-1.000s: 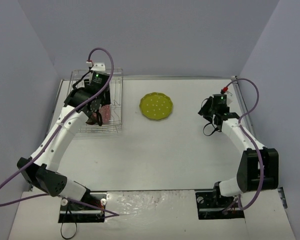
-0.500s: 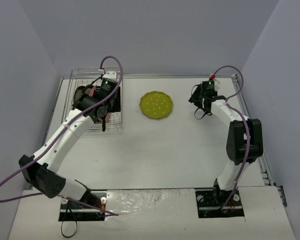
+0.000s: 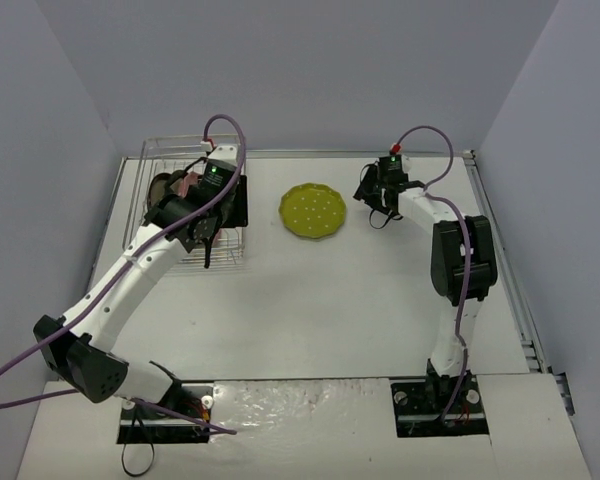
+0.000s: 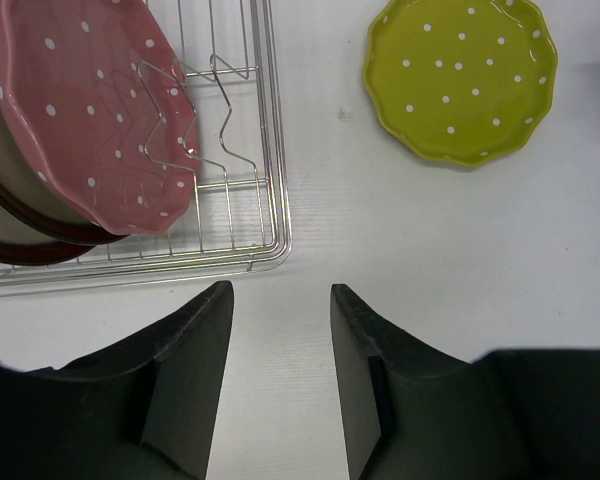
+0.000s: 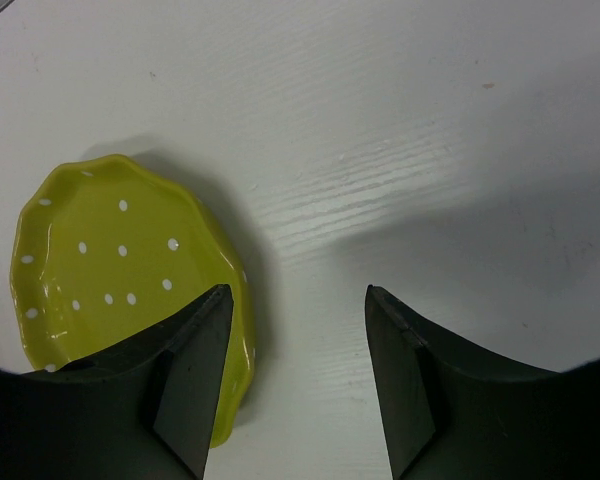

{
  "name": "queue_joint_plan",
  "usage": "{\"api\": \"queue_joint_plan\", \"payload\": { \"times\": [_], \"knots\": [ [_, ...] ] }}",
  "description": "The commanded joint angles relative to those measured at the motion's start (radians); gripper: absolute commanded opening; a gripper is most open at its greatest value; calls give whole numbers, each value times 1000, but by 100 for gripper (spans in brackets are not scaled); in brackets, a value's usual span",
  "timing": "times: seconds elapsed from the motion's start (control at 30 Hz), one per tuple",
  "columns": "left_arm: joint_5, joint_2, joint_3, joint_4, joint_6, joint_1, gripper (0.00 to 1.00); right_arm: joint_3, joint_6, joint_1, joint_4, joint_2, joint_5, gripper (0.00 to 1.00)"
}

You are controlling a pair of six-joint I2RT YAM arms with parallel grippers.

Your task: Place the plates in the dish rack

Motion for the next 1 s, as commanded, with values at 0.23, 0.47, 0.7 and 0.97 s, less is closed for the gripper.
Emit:
{"api": "queue_joint_plan", "payload": {
  "times": [0.23,0.47,0.7,0.97],
  "knots": [
    [-12,-39,13,40,-15,-25,40,111,3,54,25,93,-27,52],
    [-16,-37,10,39,-18,-26,40,128,-6,71,23,116,-34,52],
    [-15,-30,10,38,-21,-29,40,130,-12,90,19,132,-30,52],
    [-16,-24,8,43,-21,-31,40,139,-18,109,5,160,-10,51]
  ]
}}
